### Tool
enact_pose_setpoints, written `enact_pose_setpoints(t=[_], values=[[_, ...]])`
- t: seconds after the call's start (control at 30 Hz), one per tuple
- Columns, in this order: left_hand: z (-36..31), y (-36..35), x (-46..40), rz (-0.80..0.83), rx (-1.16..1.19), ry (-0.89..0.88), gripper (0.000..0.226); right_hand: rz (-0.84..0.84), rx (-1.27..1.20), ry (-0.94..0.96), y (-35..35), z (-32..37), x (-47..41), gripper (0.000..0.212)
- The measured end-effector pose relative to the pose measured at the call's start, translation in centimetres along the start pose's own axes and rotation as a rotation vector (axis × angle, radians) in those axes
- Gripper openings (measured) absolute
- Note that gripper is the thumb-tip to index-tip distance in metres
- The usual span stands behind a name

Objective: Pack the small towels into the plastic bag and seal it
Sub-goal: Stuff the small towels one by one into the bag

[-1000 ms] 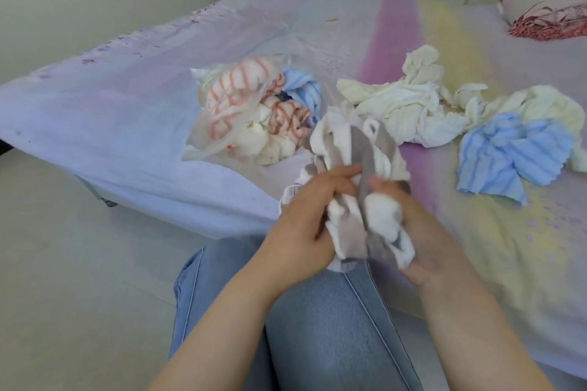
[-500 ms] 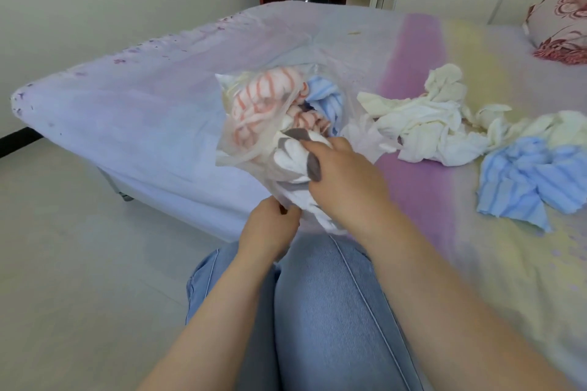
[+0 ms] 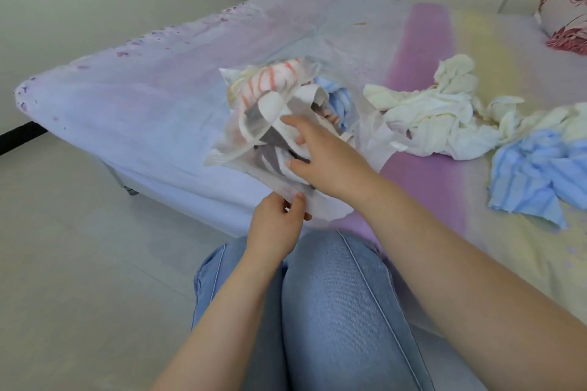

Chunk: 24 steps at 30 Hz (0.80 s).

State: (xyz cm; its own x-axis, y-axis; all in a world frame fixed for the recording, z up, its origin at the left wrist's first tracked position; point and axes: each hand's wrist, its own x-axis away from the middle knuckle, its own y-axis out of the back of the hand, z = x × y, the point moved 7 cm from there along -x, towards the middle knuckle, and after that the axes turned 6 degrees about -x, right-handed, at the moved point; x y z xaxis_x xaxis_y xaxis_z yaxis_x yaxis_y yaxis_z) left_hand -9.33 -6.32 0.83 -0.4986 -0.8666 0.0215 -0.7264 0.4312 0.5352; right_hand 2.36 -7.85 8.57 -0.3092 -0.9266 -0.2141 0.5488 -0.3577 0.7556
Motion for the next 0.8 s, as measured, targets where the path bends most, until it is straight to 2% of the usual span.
enact_pose_setpoints(t=[0.07, 0.13, 0.33, 0.47, 0.8], values=[[-0.6, -0.2, 0.2, -0.001, 0.004, -0.022, 0.032, 0.063, -0.028, -0.006, -1.1, -0.1, -0.5, 0.086], [-1.1, -0.3, 0.6, -0.029, 0.01, -0.048, 0.035, 0.14, -0.025, -0.094, -2.4, -1.4, -1.8, 0.098], [-1.0, 0.1, 1.6, -0.083, 0.06, -0.066, 0.052, 0.21, 0.061, -0.267, -5.4, -3.9, -5.6, 0.084], [-1.5, 0.9, 1.9, -0.113, 0.017, -0.096, 0.049, 0.233, 0.14, -0.381, -5.7, -4.9, -8.6, 0.084], [-1.7, 1.5, 2.5, -0.116, -0.039, -0.121, 0.047, 0.286, 0.188, -0.398, -6.2, -5.3, -10.4, 0.087]])
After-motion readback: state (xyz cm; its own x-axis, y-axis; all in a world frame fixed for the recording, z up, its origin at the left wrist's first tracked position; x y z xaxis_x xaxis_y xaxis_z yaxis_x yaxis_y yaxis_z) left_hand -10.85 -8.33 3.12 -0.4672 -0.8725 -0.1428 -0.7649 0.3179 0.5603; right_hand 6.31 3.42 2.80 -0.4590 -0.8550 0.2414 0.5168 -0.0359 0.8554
